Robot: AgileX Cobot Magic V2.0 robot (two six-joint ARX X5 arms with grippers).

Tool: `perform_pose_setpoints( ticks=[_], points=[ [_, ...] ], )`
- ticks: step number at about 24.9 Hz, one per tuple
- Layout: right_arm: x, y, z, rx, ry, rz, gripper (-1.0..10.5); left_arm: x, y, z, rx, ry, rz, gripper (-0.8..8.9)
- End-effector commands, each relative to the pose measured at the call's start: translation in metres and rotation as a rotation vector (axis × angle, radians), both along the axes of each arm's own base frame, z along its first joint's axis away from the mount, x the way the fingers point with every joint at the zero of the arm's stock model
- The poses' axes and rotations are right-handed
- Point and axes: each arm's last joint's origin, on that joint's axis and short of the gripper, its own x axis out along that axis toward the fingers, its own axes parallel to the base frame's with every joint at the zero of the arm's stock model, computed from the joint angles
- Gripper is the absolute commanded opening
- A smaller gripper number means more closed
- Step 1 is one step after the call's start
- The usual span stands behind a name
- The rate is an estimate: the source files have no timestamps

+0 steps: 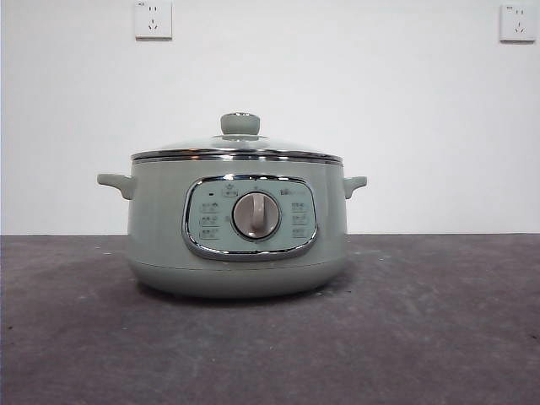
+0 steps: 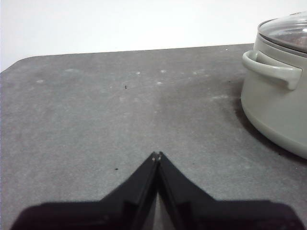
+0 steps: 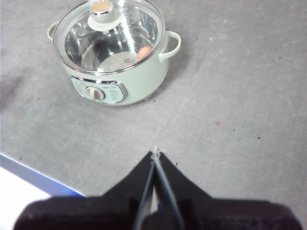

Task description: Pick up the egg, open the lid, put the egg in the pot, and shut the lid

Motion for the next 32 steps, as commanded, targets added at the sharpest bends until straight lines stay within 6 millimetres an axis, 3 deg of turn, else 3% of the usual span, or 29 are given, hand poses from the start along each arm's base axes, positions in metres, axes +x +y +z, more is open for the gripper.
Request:
perform_pose_setpoints(
  ticks=[1, 5, 7, 11, 14, 23, 28, 32],
  points=[
    [0.001, -0.002, -0.002, -0.047, -0.025, -0.036, 0.0, 0.001, 0.000, -0.003, -0.010, 0.003, 0.004, -0.03],
    [0.000, -0.012, 0.010, 0.078, -0.307, -0.183, 0.0, 0.001, 0.000, -0.003, -0.010, 0.003, 0.004, -0.03],
    [0.000, -0.016, -0.001, 0.131, -0.434, -0.229, 0.0, 0.001, 0.000, -0.003, -0.009, 0.003, 0.003, -0.03],
    [0.018, -0.021, -0.056, 0.092, -0.635, -0.353, 0.0, 0.001, 0.000, -0.003, -0.010, 0.003, 0.004, -0.03],
    [0.029, -0.023, -0.091, 0.098, -0.691, -0.377, 0.0, 0.001, 0.000, -0.003, -0.010, 0.003, 0.004, -0.03],
    [0.049, -0.027, -0.198, 0.071, -0.670, -0.434, 0.0, 0.001, 0.000, -0.003, -0.010, 0.003, 0.004, -0.03],
    [0.050, -0.027, -0.237, 0.062, -0.628, -0.435, 0.0, 0.001, 0.000, -0.003, -0.010, 0.003, 0.004, -0.03],
    [0.051, -0.027, -0.256, 0.065, -0.614, -0.438, 0.0, 0.001, 0.000, -0.003, -0.009, 0.003, 0.003, -0.03]
  ],
)
